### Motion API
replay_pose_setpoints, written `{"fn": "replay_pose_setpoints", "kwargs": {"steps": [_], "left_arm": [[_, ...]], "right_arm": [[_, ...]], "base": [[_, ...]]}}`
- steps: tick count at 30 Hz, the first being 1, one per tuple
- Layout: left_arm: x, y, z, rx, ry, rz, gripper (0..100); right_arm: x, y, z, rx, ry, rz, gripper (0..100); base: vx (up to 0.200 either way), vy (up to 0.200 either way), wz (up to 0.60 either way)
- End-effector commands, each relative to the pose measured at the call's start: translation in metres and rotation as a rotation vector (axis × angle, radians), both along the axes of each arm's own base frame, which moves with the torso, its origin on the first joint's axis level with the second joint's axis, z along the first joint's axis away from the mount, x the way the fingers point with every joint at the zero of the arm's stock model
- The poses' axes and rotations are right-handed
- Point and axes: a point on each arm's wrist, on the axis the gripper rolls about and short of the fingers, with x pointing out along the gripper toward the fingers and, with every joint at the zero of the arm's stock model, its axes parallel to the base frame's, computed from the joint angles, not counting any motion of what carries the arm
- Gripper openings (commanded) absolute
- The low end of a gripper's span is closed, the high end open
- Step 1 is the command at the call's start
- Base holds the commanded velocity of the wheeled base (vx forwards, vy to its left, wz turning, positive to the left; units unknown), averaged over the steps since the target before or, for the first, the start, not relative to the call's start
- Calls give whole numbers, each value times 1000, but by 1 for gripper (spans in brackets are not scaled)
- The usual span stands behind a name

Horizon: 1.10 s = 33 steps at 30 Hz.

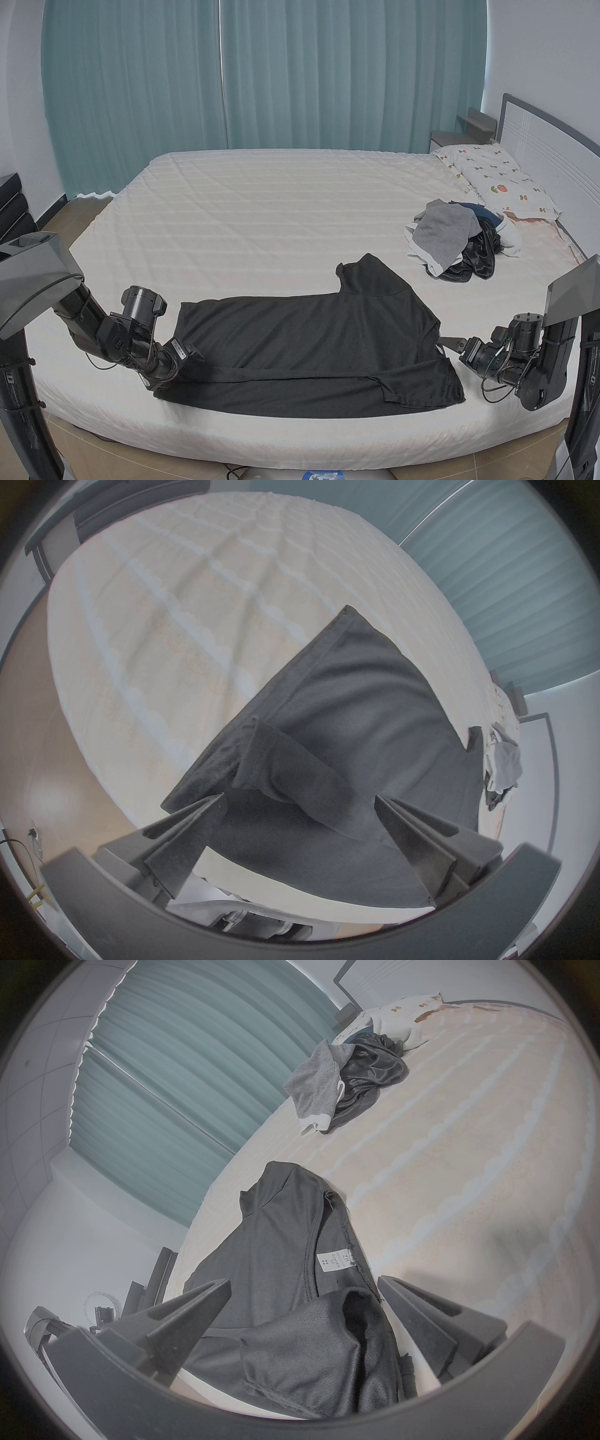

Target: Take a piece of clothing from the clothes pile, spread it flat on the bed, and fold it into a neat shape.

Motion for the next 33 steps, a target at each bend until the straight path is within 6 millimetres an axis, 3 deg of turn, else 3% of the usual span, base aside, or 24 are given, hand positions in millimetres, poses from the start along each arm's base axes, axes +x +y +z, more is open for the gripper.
{"fn": "replay_pose_setpoints", "kwargs": {"steps": [1, 9, 15, 16, 19, 33], "left_arm": [[-1, -7, -10, 30, 25, -13, 100], [12, -7, -4, 20, -18, 9, 100], [35, 3, -4, -14, -57, 118, 100], [48, 11, 0, -49, -85, 205, 100], [55, 22, 5, -79, -117, 262, 100], [57, 41, 1, -82, -146, 311, 100]], "right_arm": [[0, 0, -1, -2, -2, 3, 100], [0, 3, -2, 0, 1, 9, 100], [0, 3, -2, 1, 1, 10, 100], [0, 3, -2, 1, 1, 10, 100], [0, 3, -2, 1, 2, 10, 100], [-1, 3, -1, 2, 1, 9, 100]], "base": [[0, 0, 0], [0, 0, 0], [0, 0, 0], [0, 0, 0], [0, 0, 0], [0, 0, 0]]}}
